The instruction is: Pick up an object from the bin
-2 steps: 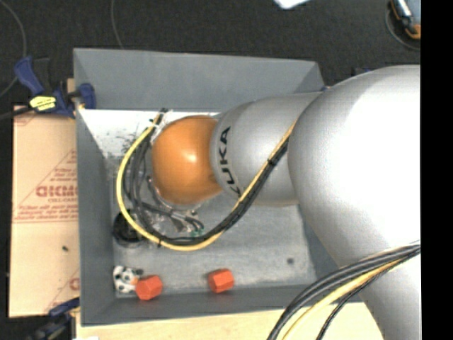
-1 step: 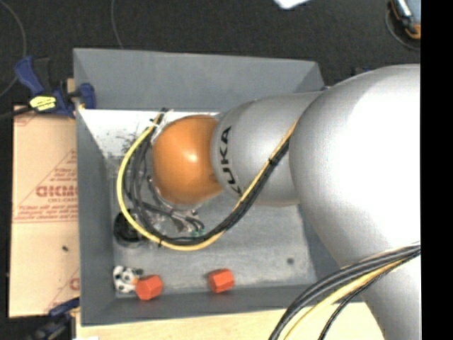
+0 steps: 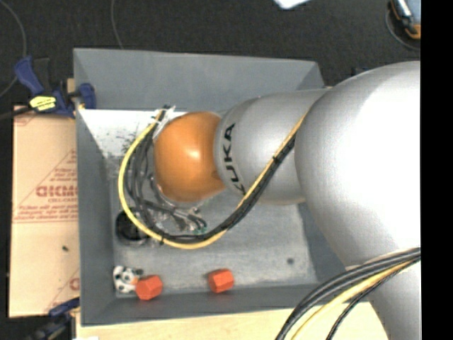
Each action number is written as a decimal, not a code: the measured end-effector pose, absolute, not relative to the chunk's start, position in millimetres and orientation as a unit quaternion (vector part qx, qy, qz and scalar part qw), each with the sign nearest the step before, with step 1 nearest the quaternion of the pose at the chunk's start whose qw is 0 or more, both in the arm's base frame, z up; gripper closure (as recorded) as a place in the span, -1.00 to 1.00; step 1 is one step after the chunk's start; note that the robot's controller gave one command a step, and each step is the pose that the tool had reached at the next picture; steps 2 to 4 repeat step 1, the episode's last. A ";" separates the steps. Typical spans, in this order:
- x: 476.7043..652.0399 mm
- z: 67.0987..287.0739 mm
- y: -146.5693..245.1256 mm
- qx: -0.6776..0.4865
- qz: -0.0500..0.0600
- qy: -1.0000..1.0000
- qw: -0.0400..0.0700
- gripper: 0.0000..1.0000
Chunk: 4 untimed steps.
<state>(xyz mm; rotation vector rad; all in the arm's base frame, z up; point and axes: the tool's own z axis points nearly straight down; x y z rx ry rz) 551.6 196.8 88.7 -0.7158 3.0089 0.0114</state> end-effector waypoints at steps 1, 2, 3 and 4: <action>552.7 98.9 196.7 -0.231 0.004 0.973 0.026 1.00; 552.7 98.9 196.7 -0.231 0.004 0.973 0.026 1.00; 552.7 98.9 196.7 -0.231 0.004 0.973 0.026 1.00; 552.7 98.9 196.7 -0.231 0.004 0.973 0.026 1.00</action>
Offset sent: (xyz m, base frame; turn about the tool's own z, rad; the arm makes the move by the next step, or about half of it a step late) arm 0.0000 0.0000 0.0581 0.0000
